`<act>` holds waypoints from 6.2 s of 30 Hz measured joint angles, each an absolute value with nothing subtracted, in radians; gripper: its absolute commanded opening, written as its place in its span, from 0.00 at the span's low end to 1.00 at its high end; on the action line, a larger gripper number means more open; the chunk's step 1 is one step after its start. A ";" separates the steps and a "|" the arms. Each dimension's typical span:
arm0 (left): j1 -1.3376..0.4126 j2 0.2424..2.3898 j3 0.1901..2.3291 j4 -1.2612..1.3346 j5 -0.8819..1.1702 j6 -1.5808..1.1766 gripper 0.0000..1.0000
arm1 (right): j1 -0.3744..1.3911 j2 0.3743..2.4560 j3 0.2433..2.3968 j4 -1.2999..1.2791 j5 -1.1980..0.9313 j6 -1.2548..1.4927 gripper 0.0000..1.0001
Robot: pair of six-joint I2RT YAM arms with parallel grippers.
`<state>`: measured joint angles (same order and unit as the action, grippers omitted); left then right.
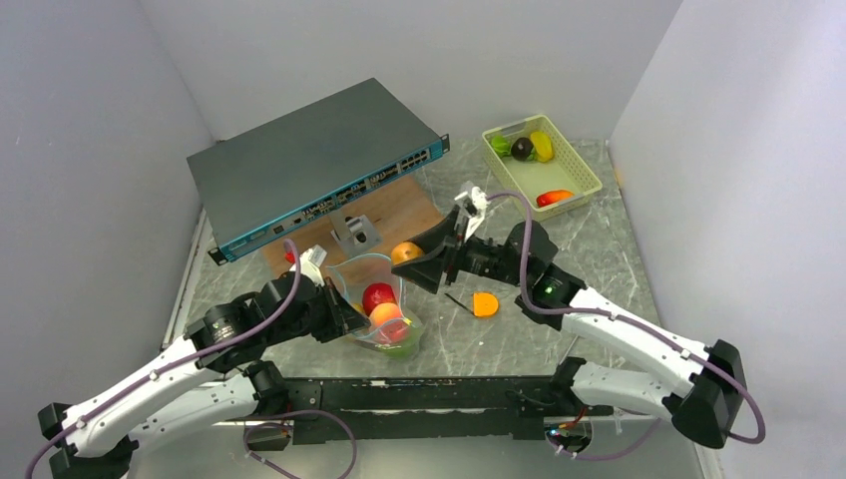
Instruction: Place the food in the zip-top bag and seal the zipper
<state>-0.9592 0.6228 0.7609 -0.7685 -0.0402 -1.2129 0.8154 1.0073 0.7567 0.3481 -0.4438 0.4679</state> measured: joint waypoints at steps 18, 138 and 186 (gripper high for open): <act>-0.959 0.628 0.761 -0.776 -0.050 -1.217 0.00 | 1.104 1.334 1.066 0.166 -0.289 0.222 0.81; -1.231 0.936 1.038 -0.584 0.109 0.307 0.28 | 1.106 0.878 0.450 0.383 -0.348 -0.015 0.00; -1.231 0.820 0.999 -0.664 0.022 0.293 0.00 | 1.116 0.727 0.412 0.342 -0.112 0.072 0.00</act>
